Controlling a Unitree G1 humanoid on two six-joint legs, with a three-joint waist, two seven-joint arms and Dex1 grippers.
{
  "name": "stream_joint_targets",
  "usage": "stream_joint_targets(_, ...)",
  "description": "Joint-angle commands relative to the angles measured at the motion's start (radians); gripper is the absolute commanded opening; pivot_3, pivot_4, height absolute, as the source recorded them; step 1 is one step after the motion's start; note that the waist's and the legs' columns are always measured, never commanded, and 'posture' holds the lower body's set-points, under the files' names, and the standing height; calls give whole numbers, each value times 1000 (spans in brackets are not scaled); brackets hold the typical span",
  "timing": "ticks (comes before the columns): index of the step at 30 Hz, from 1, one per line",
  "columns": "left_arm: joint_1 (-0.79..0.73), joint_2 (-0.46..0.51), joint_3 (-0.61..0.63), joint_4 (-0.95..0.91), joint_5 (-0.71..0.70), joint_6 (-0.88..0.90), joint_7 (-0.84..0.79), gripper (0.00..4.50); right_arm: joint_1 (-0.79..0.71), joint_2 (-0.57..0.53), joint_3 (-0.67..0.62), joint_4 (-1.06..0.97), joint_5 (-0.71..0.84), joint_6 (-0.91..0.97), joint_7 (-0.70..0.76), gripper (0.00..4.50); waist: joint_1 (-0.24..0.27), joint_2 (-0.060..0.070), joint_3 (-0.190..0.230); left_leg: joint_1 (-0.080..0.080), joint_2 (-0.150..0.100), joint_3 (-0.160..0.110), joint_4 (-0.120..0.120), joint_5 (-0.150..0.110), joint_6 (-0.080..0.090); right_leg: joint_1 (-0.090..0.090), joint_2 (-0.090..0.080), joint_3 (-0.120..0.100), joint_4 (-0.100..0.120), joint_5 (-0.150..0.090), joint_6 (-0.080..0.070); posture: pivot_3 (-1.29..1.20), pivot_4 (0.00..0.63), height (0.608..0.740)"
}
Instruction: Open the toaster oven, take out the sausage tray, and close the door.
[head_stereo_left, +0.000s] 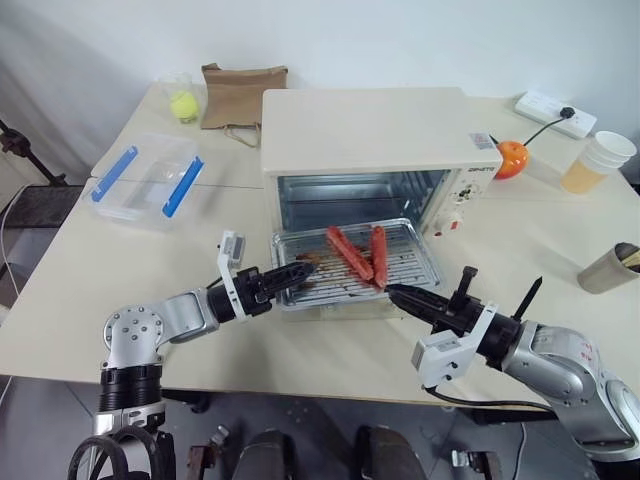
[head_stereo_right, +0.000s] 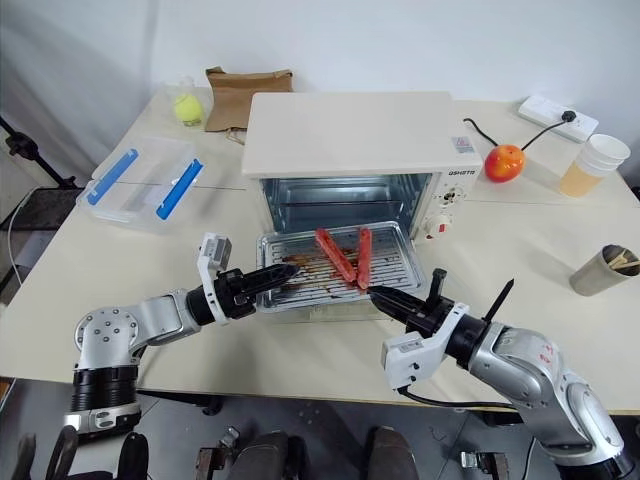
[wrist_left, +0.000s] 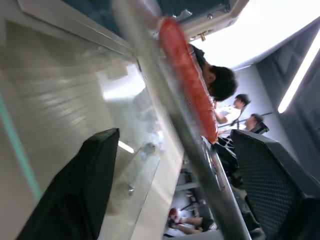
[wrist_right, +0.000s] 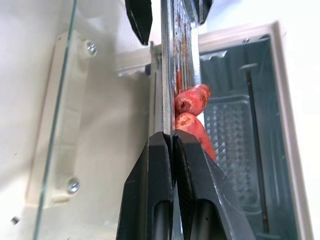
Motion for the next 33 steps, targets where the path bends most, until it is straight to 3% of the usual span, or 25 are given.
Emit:
stream_joint_targets(1, -9, -3, 21, -17, -62, 2, 51, 2249, -17, -2, -6, -1, 19, -22, -8, 141, 0, 0, 0, 0, 0, 0, 0, 0, 0, 0, 0, 0, 0, 0, 0, 0, 150, 740)
stream_joint_targets(5, -1, 0, 16, -24, -114, 0, 91, 855, -25, -1, -2, 14, 18, -31, -10, 141, 0, 0, 0, 0, 0, 0, 0, 0, 0, 0, 0, 0, 0, 0, 0, 0, 150, 740)
stream_joint_targets(8, 6, -9, 16, -34, -164, -17, 136, 50, -29, -1, -3, 23, 20, -36, -10, 141, 0, 0, 0, 0, 0, 0, 0, 0, 0, 0, 0, 0, 0, 0, 0, 0, 150, 740)
stream_joint_targets(16, 49, 47, -13, -26, -410, -61, 256, 18, -18, -7, -23, 28, 124, 1, 28, 141, 0, 0, 0, 1, 0, -1, 0, 0, 0, 2, 0, 1, 0, 0, 0, 0, 150, 740)
stream_joint_targets(20, 116, 114, -37, -14, -542, -81, 293, 0, 5, -39, -74, 37, 212, -2, 59, 1162, -1, 0, 0, 2, 0, -2, 0, 0, 0, 3, 0, 1, 0, 0, 0, 0, 150, 740)
stream_joint_targets(27, 310, 197, 86, -74, -554, -95, 196, 0, 30, -119, -204, 244, 371, -103, 111, 3398, -2, 0, 0, 10, 0, -3, -1, 0, 0, 14, 0, 1, -5, 0, -1, 0, 150, 740)
stream_joint_targets(32, 496, 235, 197, -171, -554, -111, 85, 0, -4, -156, -219, 531, 471, -182, 179, 3398, -5, 0, 0, 13, 0, -1, -2, 0, 0, 14, 0, 3, -6, -1, -3, 0, 150, 740)
stream_joint_targets(33, 545, 233, 227, -191, -554, -112, 50, 0, -31, -155, -216, 605, 481, -208, 187, 3205, -4, 0, 0, 13, 0, 0, -2, 0, 0, 14, 0, 4, -7, -2, -3, 0, 150, 740)
